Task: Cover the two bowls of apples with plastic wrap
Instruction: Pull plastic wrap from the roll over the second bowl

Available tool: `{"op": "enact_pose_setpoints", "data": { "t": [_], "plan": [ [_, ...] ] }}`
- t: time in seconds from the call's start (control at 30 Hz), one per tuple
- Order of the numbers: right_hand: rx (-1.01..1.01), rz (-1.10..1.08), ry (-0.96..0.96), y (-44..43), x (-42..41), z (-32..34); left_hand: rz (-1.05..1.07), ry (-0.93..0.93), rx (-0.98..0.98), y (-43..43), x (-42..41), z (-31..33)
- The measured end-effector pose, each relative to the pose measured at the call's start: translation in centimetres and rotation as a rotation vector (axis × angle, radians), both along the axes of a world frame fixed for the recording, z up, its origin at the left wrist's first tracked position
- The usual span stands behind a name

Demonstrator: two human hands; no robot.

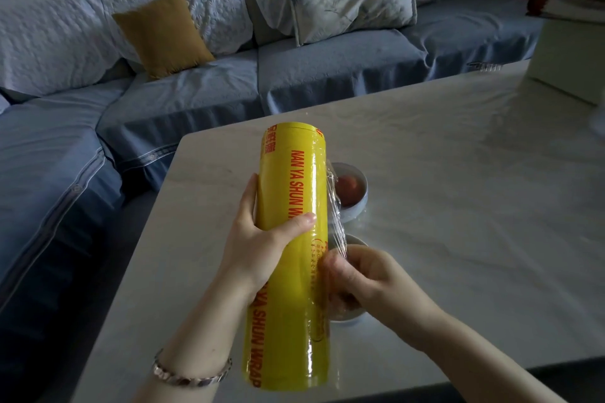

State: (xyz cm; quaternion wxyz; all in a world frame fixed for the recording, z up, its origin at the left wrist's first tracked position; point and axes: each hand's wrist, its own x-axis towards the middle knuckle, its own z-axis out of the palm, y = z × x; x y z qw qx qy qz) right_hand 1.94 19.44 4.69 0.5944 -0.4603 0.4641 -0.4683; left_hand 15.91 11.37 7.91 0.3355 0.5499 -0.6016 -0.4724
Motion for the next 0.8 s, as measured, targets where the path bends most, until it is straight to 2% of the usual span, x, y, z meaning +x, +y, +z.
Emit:
{"op": "enact_pose_setpoints", "data": {
  "t": [0.07,0.13,0.17,0.27,0.37,0.5,0.67,0.8],
  "plan": [
    [-0.046,0.025,0.205,0.1,0.0,0.2,0.017,-0.018,0.001,-0.3,-0.2,0.0],
    [-0.079,-0.093,0.436,-0.1,0.4,-0.6,0.049,-0.059,0.000,-0.8,-0.5,0.0],
    [-0.096,-0.171,0.472,-0.3,0.7,-0.8,0.069,-0.072,0.009,-1.0,-0.7,0.1],
    [-0.156,-0.254,0.306,-1.0,1.0,-1.0,0.066,-0.049,0.054,-1.0,-1.1,0.6],
    [-0.159,-0.317,0.121,-1.1,-0.1,-0.3,-0.081,0.036,0.073,-0.7,-0.6,0.8],
    [-0.199,-0.338,0.059,-0.9,-0.5,0.2,-0.220,0.299,0.199,-0.5,-0.2,0.4],
    [-0.164,-0.417,0.149,-1.2,-0.3,-0.8,-0.177,0.380,0.132,-1.1,0.1,-0.1],
    [-0.159,-0.292,-0.018,-0.9,-0.2,-0.4,-0.222,0.405,0.220,-1.7,1.2,0.3]
  ]
}}
